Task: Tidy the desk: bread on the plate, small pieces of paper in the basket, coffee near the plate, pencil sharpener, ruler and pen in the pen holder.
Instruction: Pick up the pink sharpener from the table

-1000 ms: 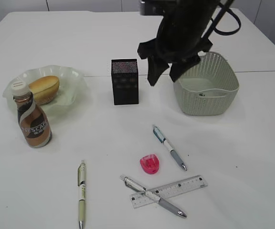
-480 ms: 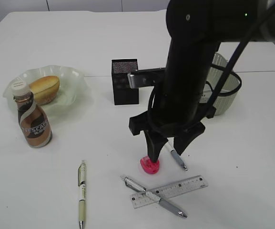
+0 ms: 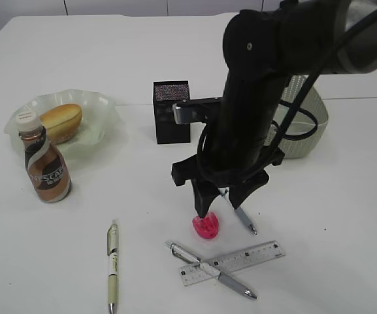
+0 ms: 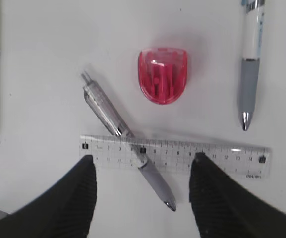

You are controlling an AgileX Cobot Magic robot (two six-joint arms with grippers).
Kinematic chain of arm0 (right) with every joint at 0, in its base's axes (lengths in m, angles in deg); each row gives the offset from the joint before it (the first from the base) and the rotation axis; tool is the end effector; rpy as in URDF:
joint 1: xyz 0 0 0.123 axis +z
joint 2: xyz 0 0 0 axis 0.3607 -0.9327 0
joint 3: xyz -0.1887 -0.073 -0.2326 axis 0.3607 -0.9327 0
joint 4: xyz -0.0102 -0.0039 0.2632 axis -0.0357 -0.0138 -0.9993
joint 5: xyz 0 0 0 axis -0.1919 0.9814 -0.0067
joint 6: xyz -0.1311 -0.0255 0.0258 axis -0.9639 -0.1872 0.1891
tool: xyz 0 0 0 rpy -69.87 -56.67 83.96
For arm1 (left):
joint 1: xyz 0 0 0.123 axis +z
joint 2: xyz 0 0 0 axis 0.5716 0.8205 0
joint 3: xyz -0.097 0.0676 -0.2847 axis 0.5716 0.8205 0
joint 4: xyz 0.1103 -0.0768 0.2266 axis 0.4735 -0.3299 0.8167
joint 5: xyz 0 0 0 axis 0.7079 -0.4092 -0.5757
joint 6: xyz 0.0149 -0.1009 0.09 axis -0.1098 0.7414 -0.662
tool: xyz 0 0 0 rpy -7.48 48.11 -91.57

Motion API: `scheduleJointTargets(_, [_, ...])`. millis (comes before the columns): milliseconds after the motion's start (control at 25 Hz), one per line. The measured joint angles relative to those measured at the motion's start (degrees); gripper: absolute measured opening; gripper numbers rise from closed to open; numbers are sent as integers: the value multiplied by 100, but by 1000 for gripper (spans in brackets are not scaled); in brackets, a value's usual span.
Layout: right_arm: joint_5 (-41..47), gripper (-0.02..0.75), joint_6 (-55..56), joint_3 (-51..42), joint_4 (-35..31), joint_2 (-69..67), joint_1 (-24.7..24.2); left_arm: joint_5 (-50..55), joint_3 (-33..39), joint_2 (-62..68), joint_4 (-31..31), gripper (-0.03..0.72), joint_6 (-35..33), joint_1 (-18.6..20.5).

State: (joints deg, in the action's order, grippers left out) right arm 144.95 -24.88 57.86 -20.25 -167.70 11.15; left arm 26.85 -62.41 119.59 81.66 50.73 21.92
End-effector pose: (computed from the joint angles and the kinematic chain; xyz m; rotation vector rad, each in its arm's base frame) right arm 0.3353 0.2373 0.1804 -0.5859 3.0572 0.2768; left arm 0.1315 -0.0394 0.2560 0.1045 2.6708 -0.2143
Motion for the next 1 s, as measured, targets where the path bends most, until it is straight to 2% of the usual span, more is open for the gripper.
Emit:
scheduleJointTargets(200, [-457, 439, 2, 0, 12, -28, 0, 23, 0, 0, 0, 388, 0, 0])
scheduleJointTargets(480, [-494, 439, 12, 413, 49, -576, 0, 152, 0, 0, -10, 388, 0, 0])
scheduleJointTargets(720, [-118, 439, 188, 965, 279, -1077, 0, 216, 0, 0, -22, 388, 0, 0])
scheduleJointTargets(1000, [296, 439, 298, 1024, 417, -1396, 0, 238, 0, -9, -22, 388, 0, 0])
